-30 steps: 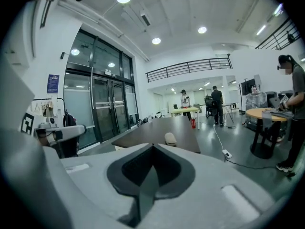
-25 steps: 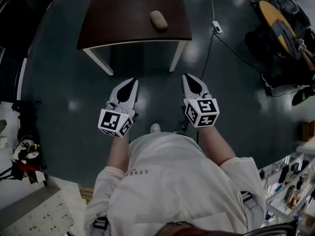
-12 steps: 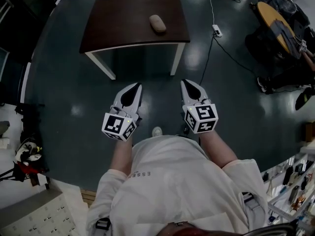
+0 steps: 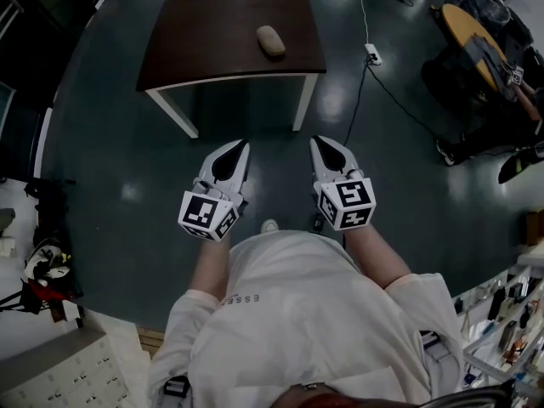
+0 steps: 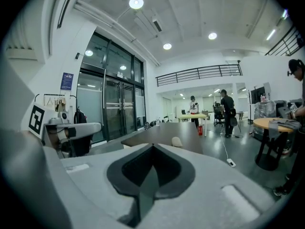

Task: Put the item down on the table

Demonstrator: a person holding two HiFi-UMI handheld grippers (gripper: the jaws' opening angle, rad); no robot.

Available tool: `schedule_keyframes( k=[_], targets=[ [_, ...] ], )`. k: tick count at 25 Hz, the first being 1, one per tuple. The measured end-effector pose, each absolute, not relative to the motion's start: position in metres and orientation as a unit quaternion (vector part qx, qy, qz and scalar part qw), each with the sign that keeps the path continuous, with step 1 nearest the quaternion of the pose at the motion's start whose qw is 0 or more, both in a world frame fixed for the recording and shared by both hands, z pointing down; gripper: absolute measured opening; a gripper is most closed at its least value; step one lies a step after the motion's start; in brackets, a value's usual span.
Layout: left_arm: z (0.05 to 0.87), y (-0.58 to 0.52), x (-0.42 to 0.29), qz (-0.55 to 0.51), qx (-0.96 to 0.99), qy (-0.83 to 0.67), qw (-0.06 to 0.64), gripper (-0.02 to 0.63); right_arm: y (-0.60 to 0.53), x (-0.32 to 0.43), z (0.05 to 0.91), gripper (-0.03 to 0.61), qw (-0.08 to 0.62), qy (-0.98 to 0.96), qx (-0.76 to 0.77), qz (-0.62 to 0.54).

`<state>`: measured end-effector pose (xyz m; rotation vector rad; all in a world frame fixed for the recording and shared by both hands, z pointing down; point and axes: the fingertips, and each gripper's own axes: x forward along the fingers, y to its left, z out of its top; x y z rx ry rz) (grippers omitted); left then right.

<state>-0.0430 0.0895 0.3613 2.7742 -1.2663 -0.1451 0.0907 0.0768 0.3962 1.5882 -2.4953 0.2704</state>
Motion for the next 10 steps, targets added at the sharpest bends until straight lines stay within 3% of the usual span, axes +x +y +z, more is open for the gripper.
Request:
schedule_keyframes(
  k=[10],
  targets=[
    [0.3677,0.0868,-0.0436,-0.047,0.908,-0.413,0.047,0.009,0.0733,0.0896,0.4033,-0.013,0.09,-0.835,0.535,0.093]
  ],
)
